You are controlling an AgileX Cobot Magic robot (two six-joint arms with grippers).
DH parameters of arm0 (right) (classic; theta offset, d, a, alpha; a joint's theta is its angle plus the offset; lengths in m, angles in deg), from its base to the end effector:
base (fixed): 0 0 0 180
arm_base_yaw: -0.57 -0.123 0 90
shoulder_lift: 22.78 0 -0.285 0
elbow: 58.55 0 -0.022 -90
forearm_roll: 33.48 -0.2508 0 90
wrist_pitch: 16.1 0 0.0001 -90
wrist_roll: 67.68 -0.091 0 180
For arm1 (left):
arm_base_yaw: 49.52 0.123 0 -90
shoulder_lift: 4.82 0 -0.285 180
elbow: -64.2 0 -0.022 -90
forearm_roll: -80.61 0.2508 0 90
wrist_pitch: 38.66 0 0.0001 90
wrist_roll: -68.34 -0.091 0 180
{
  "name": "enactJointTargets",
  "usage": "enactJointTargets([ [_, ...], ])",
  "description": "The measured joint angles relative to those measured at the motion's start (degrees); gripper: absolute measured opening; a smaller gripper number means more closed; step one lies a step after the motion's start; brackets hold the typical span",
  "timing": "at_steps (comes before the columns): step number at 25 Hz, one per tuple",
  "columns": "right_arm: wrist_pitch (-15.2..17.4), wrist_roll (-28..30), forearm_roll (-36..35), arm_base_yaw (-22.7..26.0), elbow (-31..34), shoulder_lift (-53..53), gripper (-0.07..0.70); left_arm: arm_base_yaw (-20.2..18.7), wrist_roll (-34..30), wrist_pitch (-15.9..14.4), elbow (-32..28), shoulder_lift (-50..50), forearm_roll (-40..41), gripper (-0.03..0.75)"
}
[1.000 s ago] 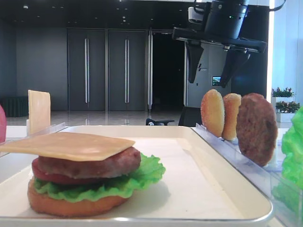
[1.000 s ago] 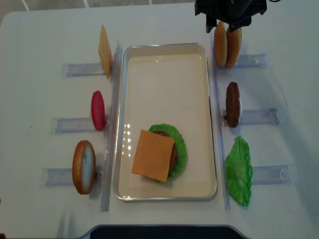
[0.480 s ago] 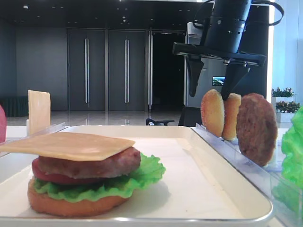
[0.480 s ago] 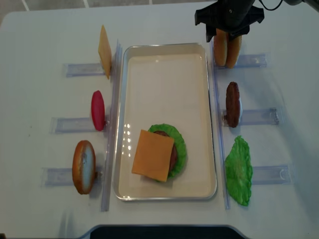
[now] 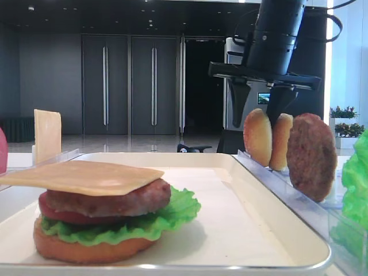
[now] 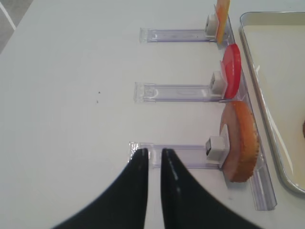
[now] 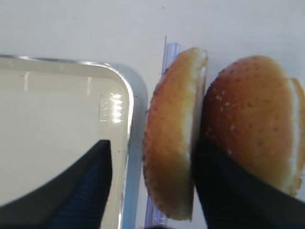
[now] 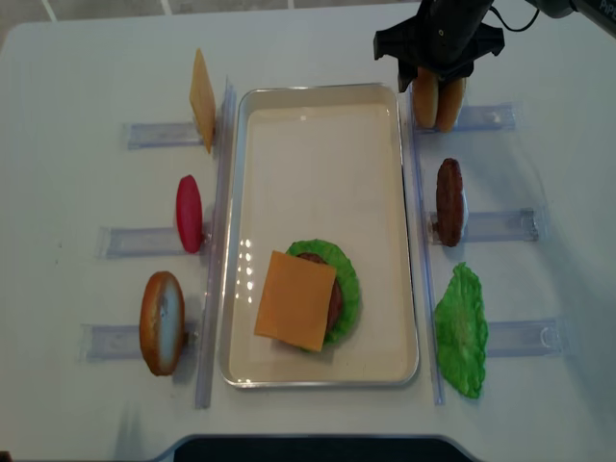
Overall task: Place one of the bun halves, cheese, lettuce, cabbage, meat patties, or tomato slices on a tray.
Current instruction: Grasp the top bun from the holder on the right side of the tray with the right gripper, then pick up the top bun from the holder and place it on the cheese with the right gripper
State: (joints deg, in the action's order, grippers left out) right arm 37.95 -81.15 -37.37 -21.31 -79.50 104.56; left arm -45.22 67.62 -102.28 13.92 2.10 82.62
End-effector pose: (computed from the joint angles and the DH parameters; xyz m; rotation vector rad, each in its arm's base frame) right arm 0.4158 0.1724 0.2143 -0.1644 2.8212 0.2311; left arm -0.0062 0.0024 0.2650 -0.0683 2.1085 0.0949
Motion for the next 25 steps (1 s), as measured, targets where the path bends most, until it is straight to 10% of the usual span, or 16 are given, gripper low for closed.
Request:
enactJointTargets([
  [4,0.12,0.12,0.73,0.17,0.00,0.05,0.230,0.00,0.00,0.00,0.00,0.00,0.00,0.035],
  [25,8.41,5.01,-10.15,-0.17,-0.04,-8.08,0.229,0.00,0.00,0.00,0.00,0.00,0.00,0.000],
])
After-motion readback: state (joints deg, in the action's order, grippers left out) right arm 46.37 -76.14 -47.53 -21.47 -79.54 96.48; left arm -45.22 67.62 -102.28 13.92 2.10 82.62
